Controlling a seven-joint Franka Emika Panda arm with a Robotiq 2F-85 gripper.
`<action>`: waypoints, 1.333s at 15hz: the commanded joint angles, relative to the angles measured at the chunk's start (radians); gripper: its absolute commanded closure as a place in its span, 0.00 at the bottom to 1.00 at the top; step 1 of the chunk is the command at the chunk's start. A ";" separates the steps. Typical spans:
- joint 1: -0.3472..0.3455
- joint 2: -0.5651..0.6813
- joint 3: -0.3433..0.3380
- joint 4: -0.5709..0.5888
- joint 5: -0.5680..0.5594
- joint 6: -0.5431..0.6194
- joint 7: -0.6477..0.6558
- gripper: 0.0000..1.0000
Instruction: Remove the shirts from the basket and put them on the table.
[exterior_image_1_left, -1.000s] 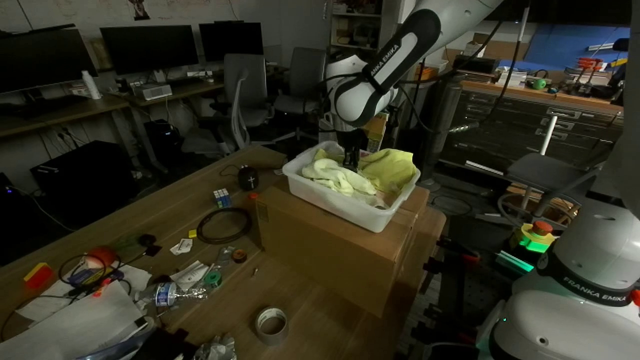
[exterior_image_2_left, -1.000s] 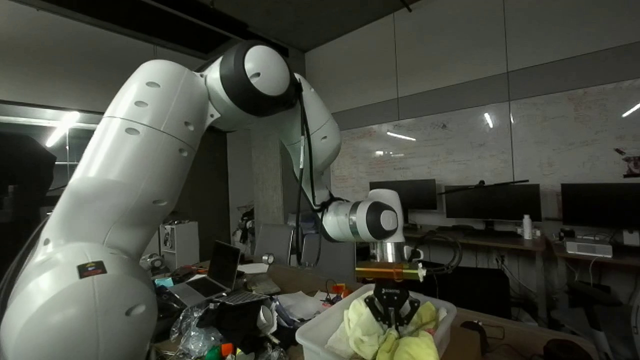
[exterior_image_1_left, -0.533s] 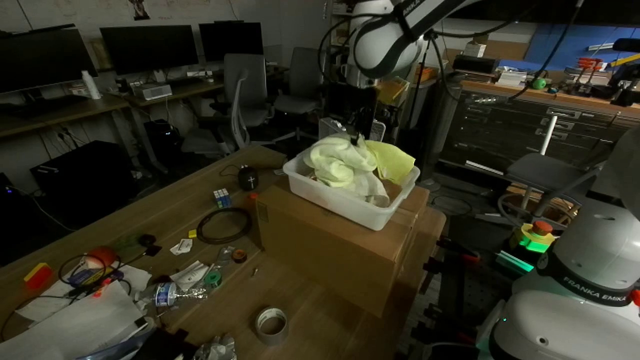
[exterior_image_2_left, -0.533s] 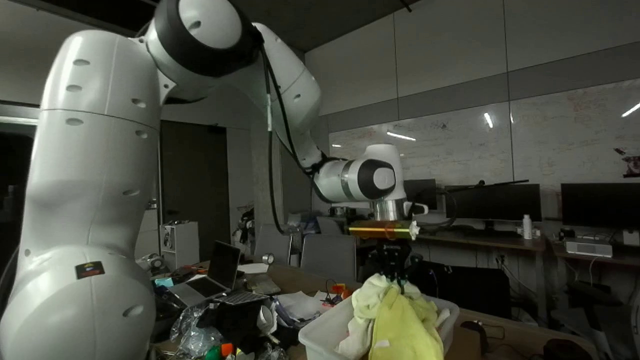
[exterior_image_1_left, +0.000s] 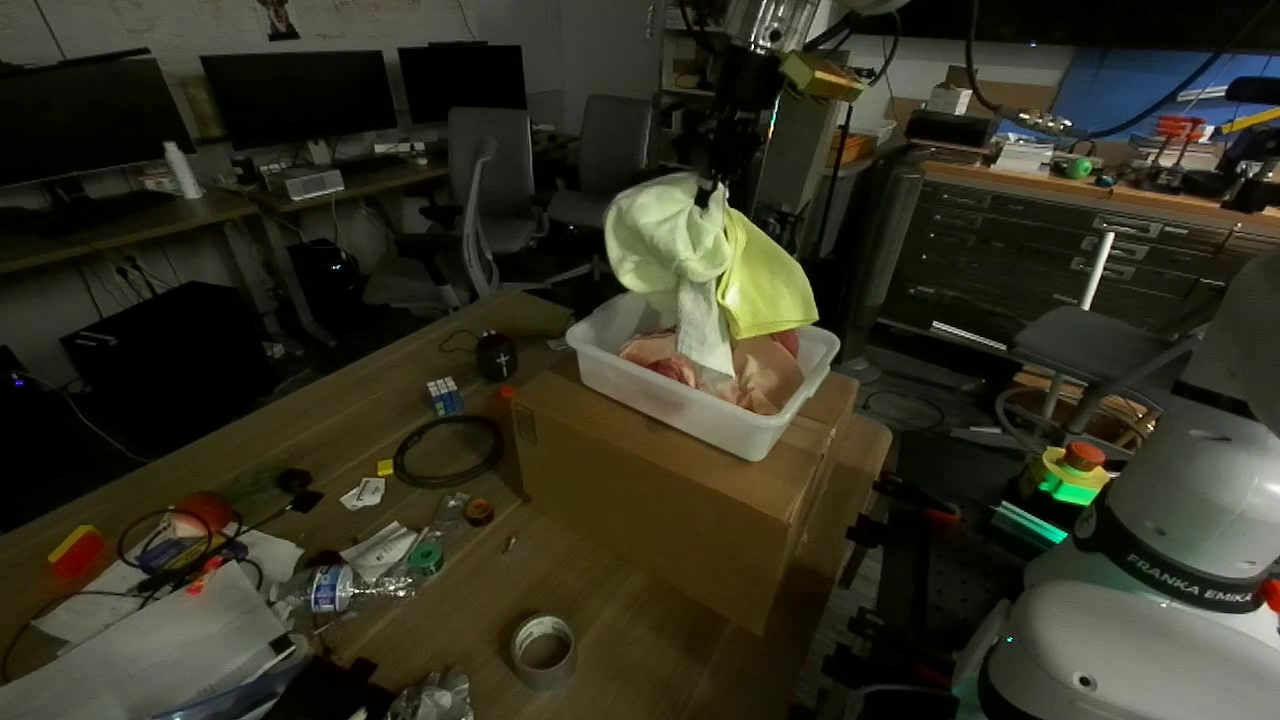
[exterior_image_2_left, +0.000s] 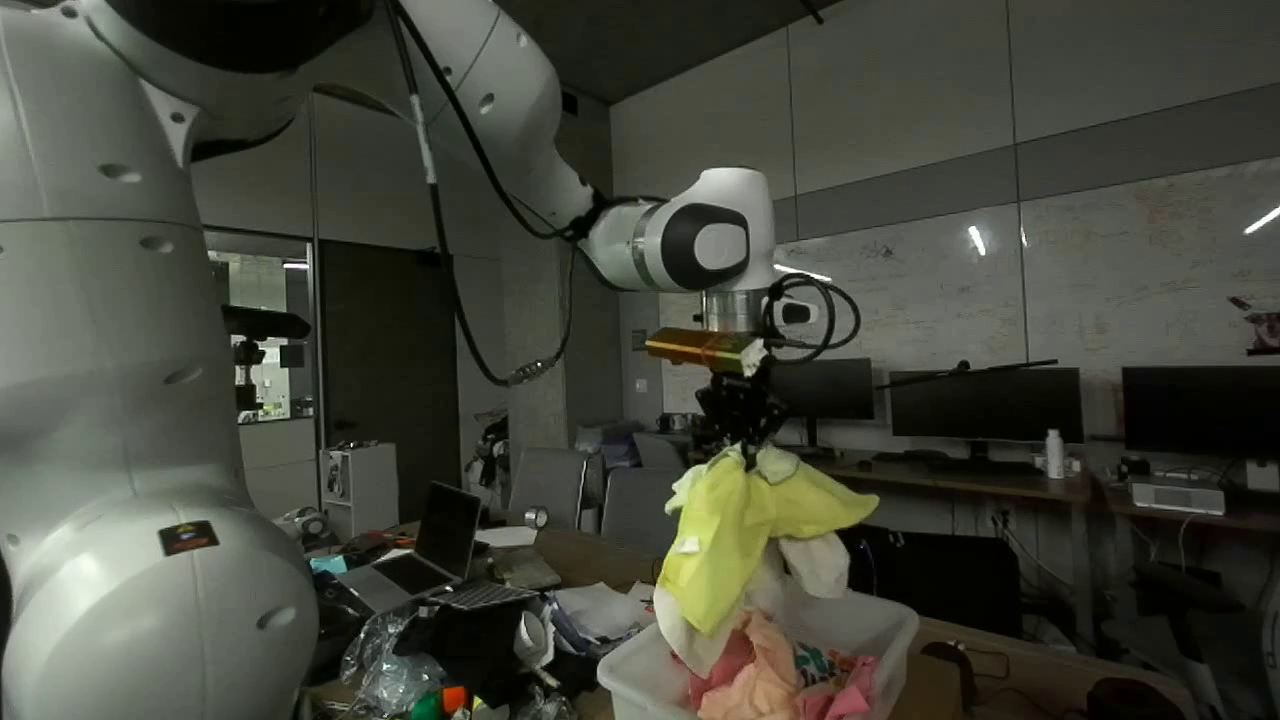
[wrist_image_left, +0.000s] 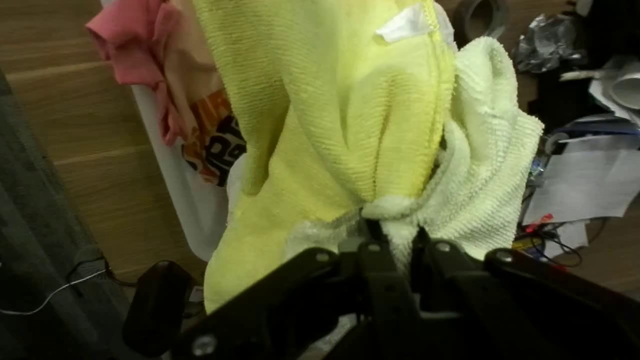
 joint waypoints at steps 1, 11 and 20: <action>0.034 -0.051 -0.012 0.036 0.107 -0.082 0.033 0.97; 0.182 0.044 0.074 0.168 0.177 -0.470 -0.101 0.97; 0.249 0.151 0.212 0.171 0.094 -0.189 0.144 0.97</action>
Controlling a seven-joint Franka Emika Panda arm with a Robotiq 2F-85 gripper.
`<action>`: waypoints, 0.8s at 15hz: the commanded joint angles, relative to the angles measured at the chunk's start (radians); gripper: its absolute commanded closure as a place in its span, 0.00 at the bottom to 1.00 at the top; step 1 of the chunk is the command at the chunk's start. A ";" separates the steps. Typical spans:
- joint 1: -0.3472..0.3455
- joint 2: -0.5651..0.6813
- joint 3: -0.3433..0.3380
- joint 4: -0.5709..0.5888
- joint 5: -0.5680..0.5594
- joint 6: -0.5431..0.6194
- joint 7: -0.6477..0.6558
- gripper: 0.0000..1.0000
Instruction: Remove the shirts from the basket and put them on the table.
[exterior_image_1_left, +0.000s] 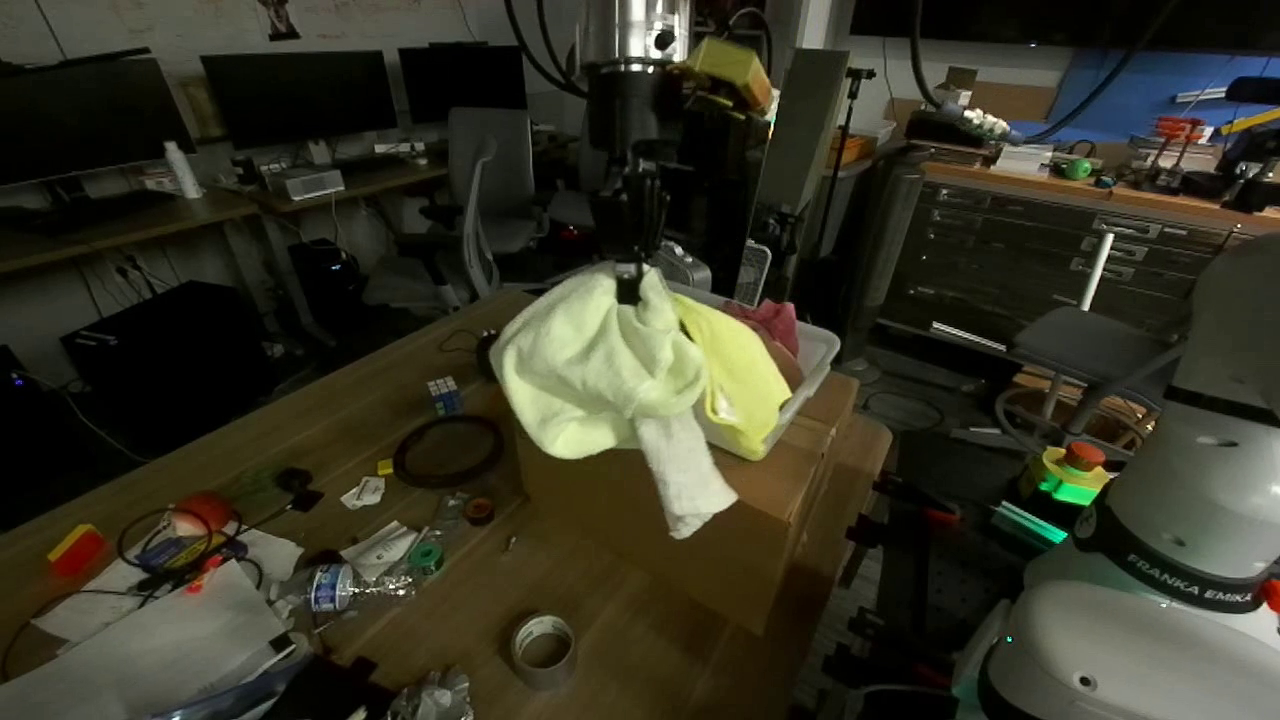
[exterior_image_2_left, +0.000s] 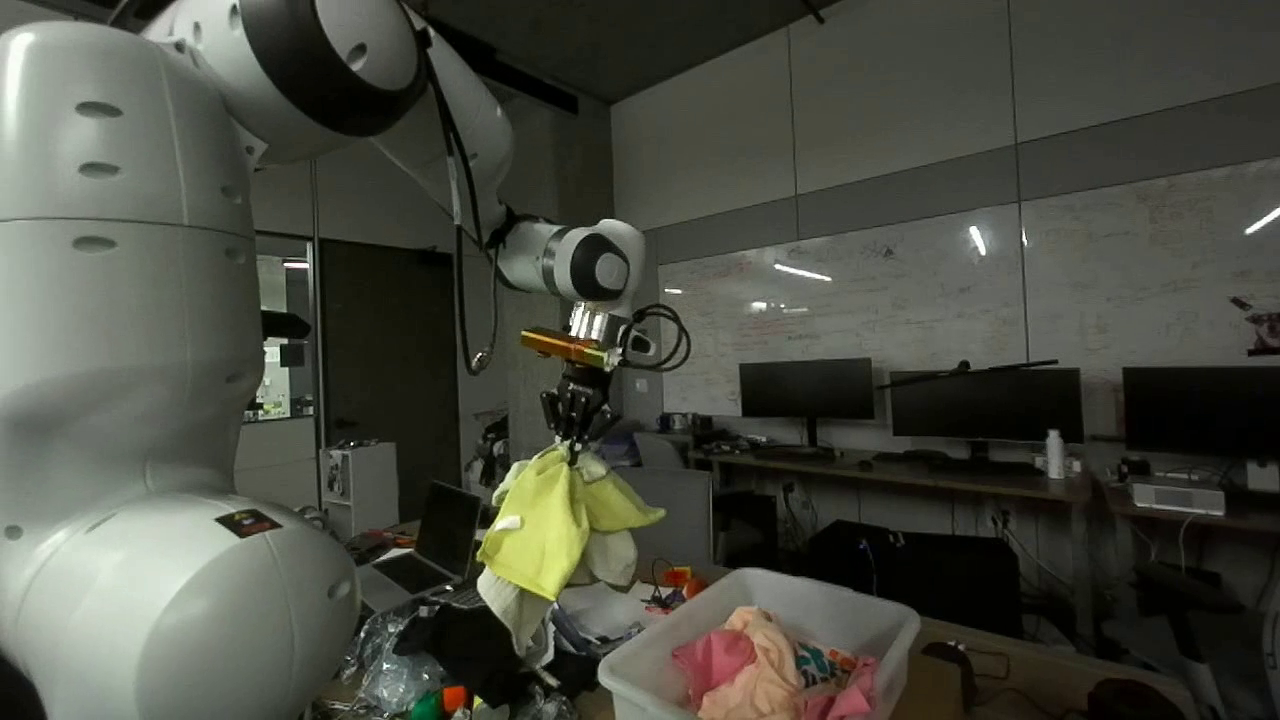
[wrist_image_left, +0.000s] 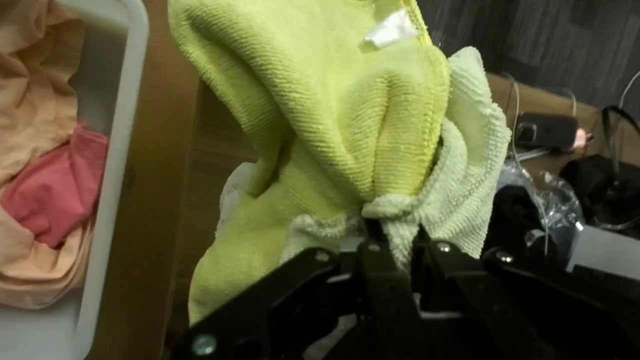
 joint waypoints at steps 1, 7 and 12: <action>0.012 0.032 0.028 -0.001 -0.020 0.199 0.160 0.97; 0.042 0.072 0.062 -0.076 -0.341 0.462 0.412 0.62; 0.061 0.099 0.059 -0.081 -0.651 0.368 0.546 0.25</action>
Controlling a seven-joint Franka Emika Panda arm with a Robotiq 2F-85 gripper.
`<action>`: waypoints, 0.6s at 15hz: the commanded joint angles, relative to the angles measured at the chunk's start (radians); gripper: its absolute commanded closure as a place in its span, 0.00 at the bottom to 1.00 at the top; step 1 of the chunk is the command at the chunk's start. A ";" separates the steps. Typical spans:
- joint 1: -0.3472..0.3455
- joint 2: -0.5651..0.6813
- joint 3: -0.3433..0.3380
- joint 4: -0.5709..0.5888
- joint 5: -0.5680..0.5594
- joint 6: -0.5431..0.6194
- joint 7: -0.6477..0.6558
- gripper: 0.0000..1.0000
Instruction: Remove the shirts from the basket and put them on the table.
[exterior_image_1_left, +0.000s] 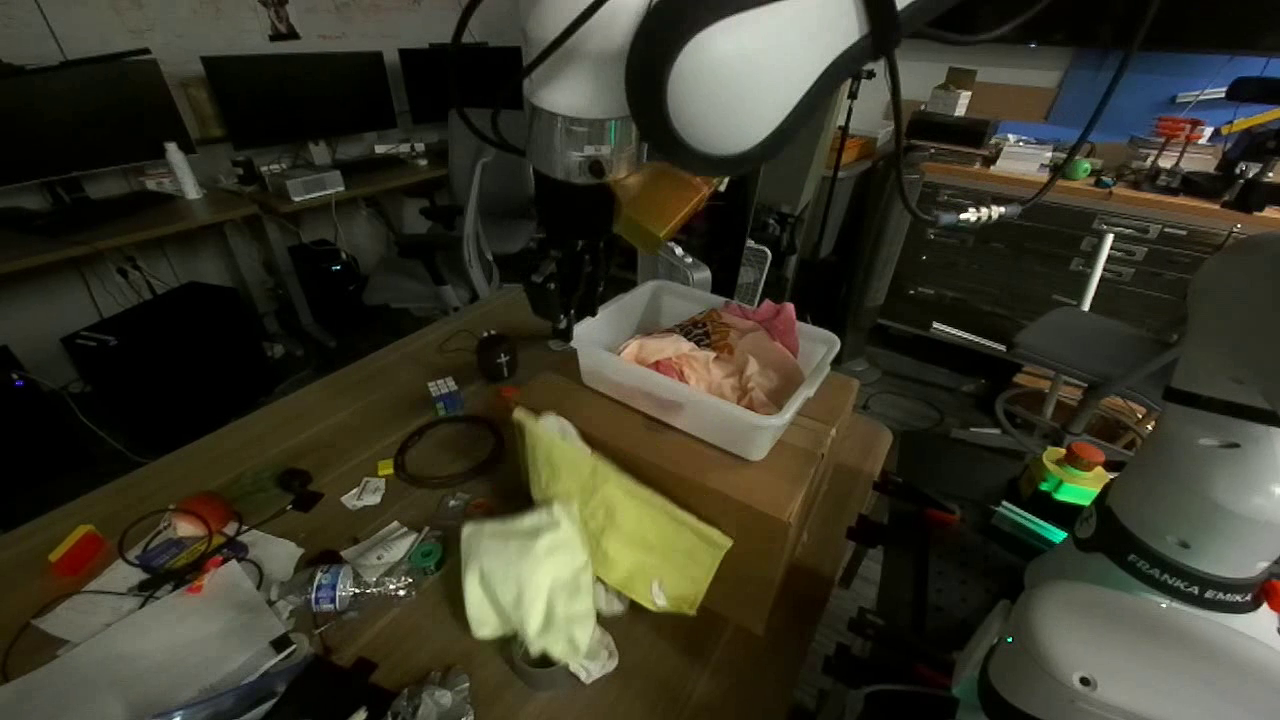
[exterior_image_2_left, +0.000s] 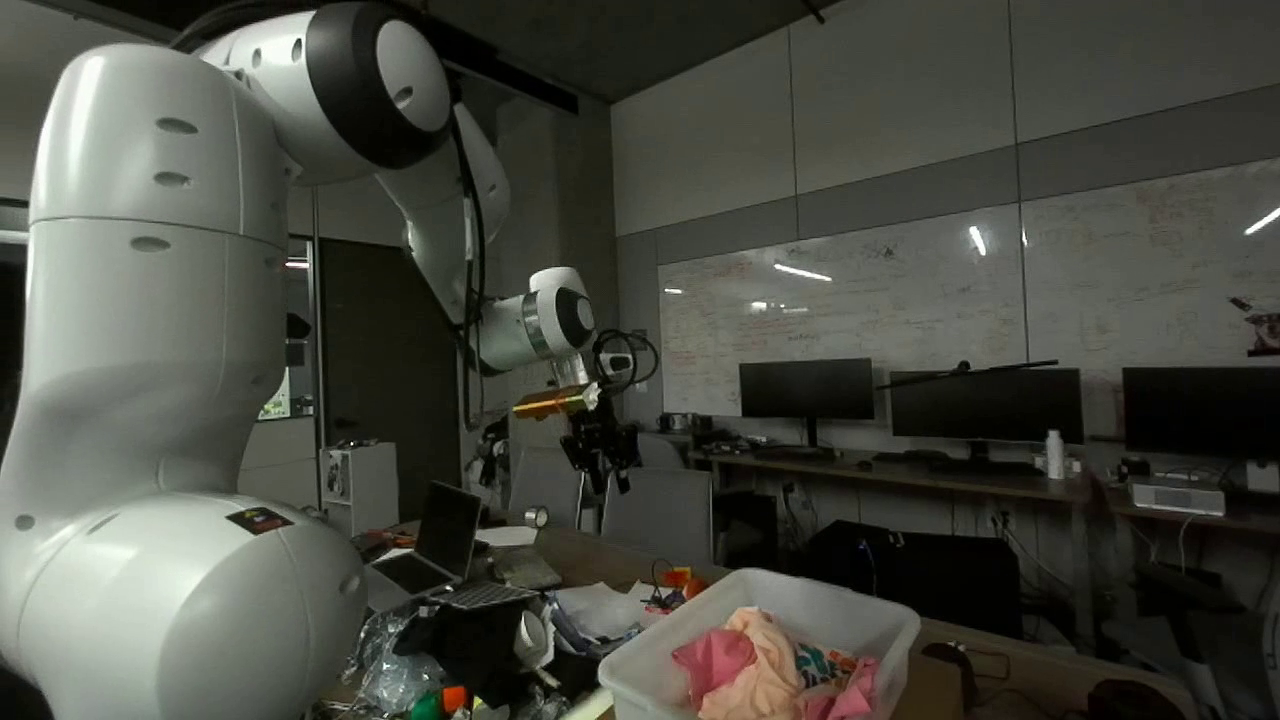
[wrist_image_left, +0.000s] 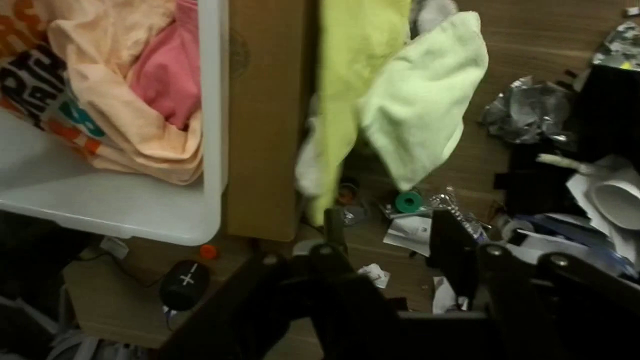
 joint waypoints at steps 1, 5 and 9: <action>0.006 0.004 -0.010 0.004 -0.129 -0.061 0.061 0.18; -0.043 -0.008 -0.061 -0.009 -0.084 -0.113 0.015 0.00; -0.131 -0.012 -0.147 -0.028 0.003 -0.115 -0.052 0.00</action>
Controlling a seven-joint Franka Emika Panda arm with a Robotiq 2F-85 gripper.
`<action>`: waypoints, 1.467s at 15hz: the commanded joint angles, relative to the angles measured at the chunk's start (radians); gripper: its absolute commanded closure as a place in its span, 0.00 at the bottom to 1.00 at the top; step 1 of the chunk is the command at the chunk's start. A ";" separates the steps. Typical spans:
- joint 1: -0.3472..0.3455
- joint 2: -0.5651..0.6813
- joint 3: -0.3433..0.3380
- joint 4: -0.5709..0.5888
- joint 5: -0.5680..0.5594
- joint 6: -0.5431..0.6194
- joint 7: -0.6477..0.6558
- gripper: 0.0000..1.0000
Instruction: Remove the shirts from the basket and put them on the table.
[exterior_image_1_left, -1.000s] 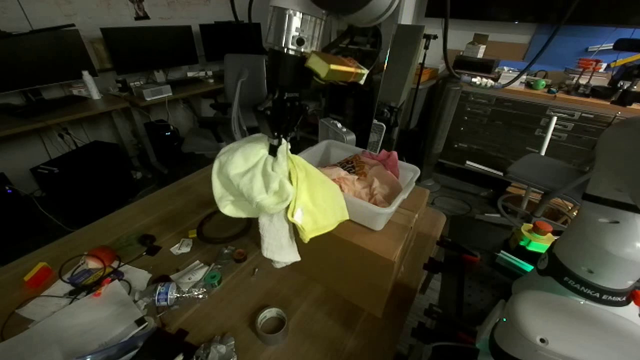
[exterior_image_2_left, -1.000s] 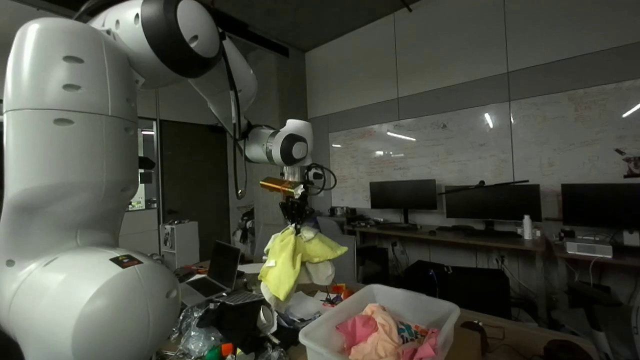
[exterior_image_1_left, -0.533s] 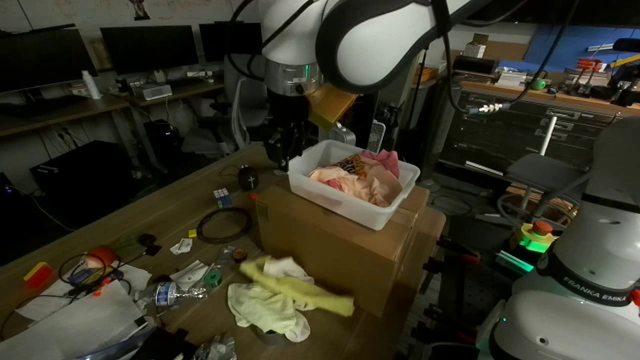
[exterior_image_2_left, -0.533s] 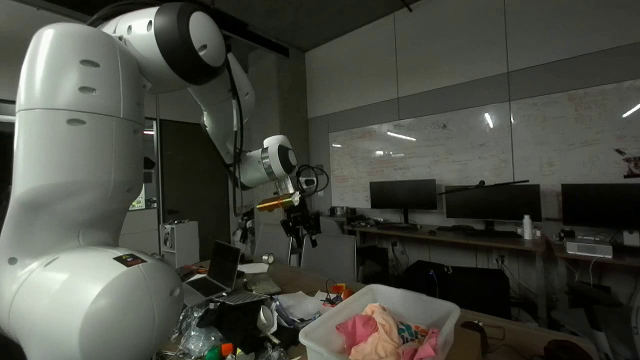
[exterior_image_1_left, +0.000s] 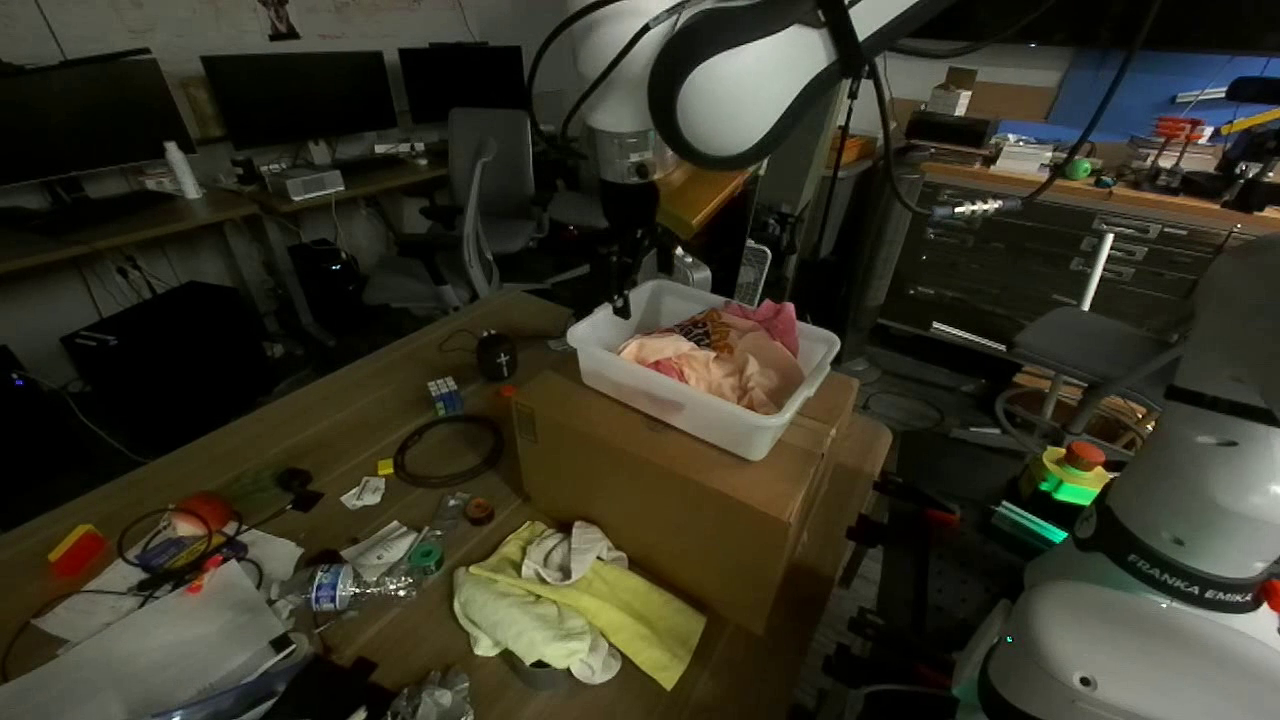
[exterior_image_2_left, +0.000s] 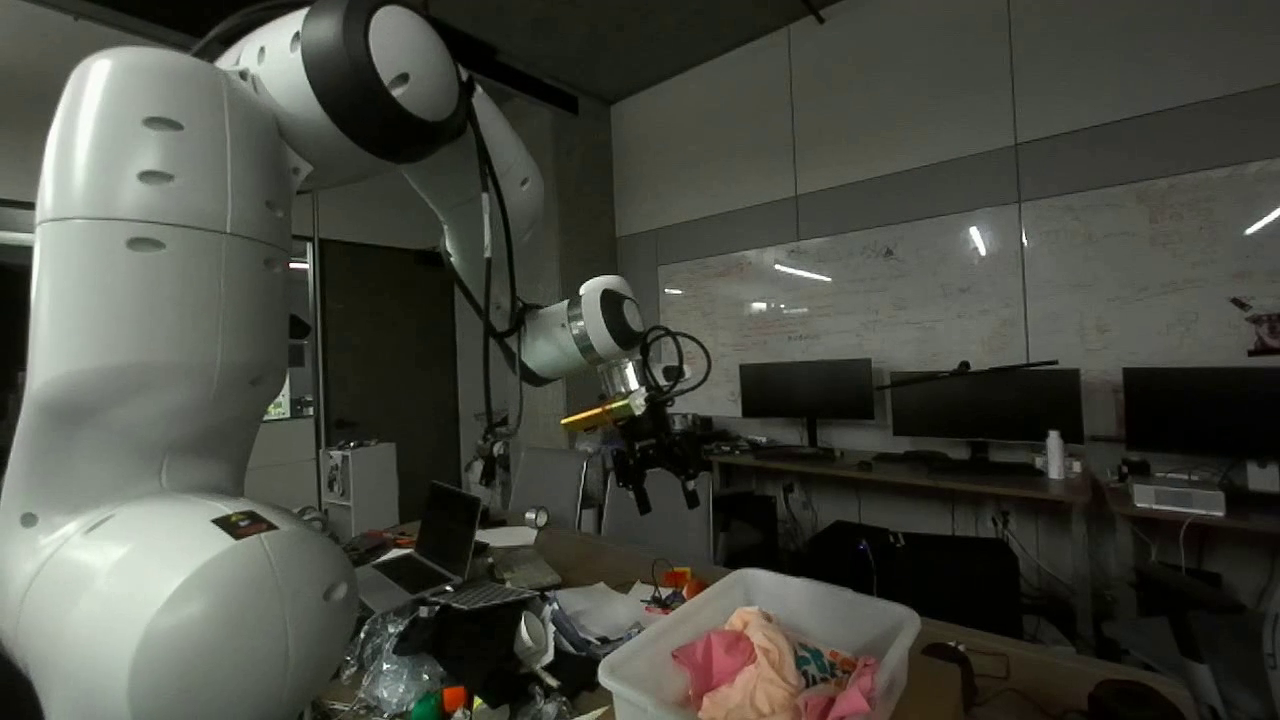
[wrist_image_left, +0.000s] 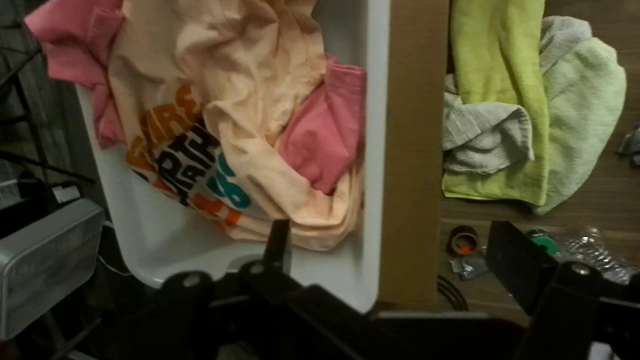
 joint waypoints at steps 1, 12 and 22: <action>-0.077 -0.008 -0.068 -0.011 0.081 -0.001 -0.082 0.00; -0.233 0.172 -0.169 0.089 0.417 0.015 -0.404 0.00; -0.237 0.416 -0.170 0.226 0.392 -0.028 -0.433 0.00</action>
